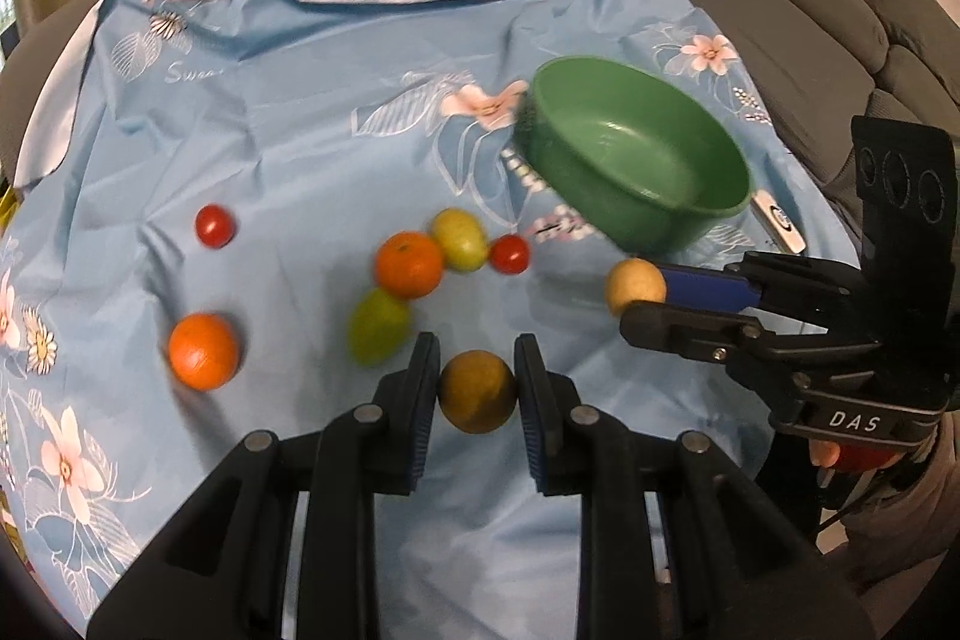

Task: Organize fruits
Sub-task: 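Carry both small yellow fruits over the green bowl and open both tools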

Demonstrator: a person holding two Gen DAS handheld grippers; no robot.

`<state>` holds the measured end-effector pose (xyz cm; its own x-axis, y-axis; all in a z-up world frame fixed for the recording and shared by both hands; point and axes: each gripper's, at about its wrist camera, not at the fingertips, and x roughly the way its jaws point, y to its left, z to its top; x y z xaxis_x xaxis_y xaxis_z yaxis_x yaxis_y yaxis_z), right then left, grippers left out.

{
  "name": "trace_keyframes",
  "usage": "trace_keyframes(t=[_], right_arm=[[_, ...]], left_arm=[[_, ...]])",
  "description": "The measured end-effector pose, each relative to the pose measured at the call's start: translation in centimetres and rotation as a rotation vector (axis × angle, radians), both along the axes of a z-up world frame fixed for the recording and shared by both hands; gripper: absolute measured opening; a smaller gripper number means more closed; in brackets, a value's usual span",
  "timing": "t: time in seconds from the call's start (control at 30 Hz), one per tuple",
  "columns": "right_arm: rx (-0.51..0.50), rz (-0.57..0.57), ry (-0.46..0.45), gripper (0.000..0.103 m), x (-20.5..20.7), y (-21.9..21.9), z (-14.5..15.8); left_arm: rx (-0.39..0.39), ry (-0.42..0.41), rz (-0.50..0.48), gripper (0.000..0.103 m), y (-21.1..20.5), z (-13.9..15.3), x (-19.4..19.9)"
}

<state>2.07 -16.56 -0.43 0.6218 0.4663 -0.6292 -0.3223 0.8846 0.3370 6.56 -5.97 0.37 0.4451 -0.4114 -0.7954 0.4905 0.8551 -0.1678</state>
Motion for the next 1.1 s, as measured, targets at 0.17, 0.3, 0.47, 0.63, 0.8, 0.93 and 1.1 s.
trace_keyframes(t=[0.17, 0.3, 0.47, 0.63, 0.8, 0.93, 1.1], right_arm=[[0.01, -0.058, -0.042, 0.031, -0.7, -2.7, 1.2], [0.013, -0.123, -0.075, 0.031, -0.9, -5.5, 2.1], [0.002, -0.221, -0.099, 0.031, -1.0, -9.3, 2.7], [-0.034, -0.284, -0.095, 0.031, -0.3, -11.4, 2.5], [-0.079, -0.319, -0.079, 0.031, 0.5, -12.4, 1.8], [-0.101, -0.338, -0.061, 0.031, 0.8, -13.0, 1.2], [-0.093, -0.35, -0.05, 0.031, 0.9, -13.4, 0.9]], left_arm=[[-0.009, -0.025, -0.034, 0.025, -2.8, 1.2, 0.6], [-0.026, -0.05, -0.077, 0.025, -5.7, 2.2, 1.4], [-0.051, -0.076, -0.152, 0.025, -10.6, 3.1, 2.8], [-0.048, -0.078, -0.209, 0.025, -14.5, 2.7, 4.3], [-0.031, -0.058, -0.231, 0.025, -16.8, 1.3, 5.6], [-0.01, -0.043, -0.226, 0.025, -17.4, 0.5, 6.4], [0.011, -0.041, -0.209, 0.051, -17.4, 0.2, 6.6]])
